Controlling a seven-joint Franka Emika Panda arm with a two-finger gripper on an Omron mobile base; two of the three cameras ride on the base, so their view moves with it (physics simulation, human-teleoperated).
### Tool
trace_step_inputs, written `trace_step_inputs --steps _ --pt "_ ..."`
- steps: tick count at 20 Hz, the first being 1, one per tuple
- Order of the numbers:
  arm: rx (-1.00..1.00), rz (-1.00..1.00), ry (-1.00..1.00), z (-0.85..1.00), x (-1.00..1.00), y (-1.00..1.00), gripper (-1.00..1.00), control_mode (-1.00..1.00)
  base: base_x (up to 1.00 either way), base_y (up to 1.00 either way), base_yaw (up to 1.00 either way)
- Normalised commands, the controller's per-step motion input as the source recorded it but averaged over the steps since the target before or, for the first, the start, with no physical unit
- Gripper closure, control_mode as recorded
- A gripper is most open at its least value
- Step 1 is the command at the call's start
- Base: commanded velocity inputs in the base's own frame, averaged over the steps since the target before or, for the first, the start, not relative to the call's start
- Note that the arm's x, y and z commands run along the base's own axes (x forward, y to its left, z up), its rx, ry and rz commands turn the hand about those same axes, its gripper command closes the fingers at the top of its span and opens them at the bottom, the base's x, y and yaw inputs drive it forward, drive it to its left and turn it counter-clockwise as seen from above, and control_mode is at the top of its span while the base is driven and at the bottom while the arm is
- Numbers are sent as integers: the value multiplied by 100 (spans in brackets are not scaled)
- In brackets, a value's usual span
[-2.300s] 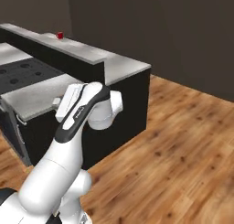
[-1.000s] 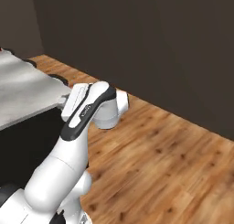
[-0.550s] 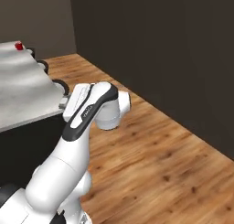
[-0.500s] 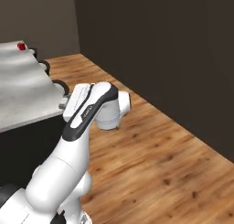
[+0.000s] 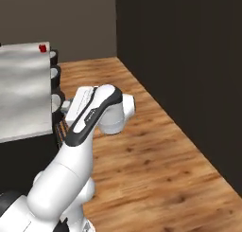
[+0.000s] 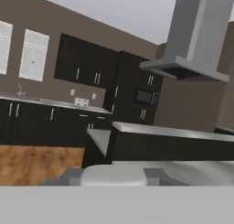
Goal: Pick up the marshmallow and place it in the cup of hot chocolate on the dining counter.
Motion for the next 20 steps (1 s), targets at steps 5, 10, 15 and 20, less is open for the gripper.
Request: trace_step_inputs --steps 5,10,15,20 --pt "0 0 0 0 0 0 100 100 100 -58 42" --pt "0 0 0 0 0 0 100 100 100 -56 43" --pt "0 0 0 0 0 0 100 100 100 -54 44" --pt "0 0 0 0 0 0 100 100 100 -53 45"
